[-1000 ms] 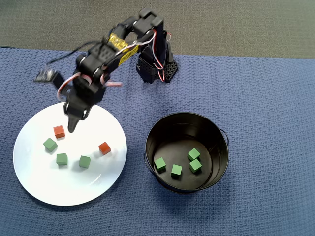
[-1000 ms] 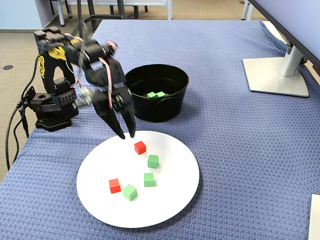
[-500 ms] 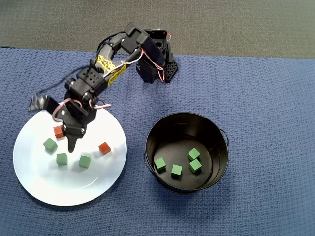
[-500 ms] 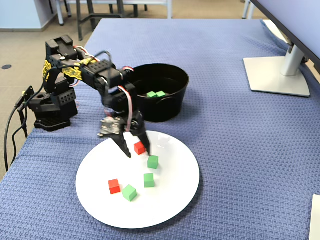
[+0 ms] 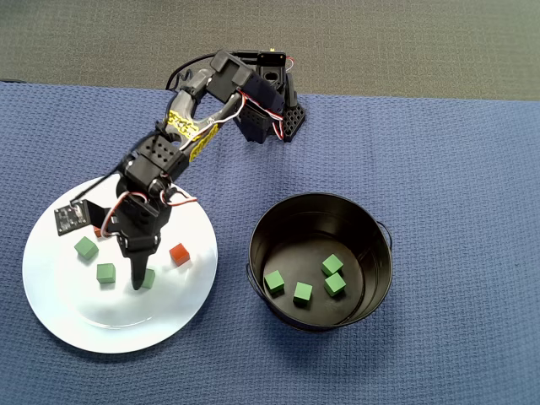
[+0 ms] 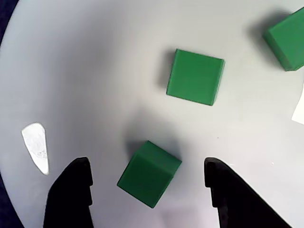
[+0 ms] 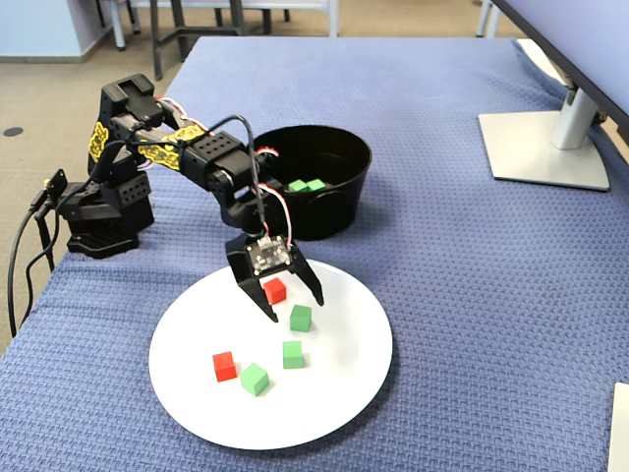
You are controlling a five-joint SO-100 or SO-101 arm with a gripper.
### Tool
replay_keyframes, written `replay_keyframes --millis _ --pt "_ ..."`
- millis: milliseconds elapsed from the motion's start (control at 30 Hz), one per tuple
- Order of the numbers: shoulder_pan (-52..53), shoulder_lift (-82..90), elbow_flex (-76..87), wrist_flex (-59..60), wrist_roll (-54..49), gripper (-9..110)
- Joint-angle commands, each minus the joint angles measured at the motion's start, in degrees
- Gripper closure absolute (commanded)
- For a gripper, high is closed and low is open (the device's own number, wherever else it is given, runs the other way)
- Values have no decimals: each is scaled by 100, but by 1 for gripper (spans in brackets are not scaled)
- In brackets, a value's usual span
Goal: Pick up the green cubes from the white plate and place them in the black recipient
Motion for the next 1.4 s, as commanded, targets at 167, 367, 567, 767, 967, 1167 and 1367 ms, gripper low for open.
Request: replay_keyframes --millis 167,367,567,767,967,1167,1367 --pt "9 -114 -571 272 729 81" --pt "-79 -229 -642 334 1072 84" --pt "-141 -281 -712 466 1125 83" --pt "-264 -325 -765 483 1187 83" --pt "-325 -589 -1160 677 1441 85" --pt "-299 -879 -1406 694 1450 86" --pt "-325 -993 -1433 712 1468 89"
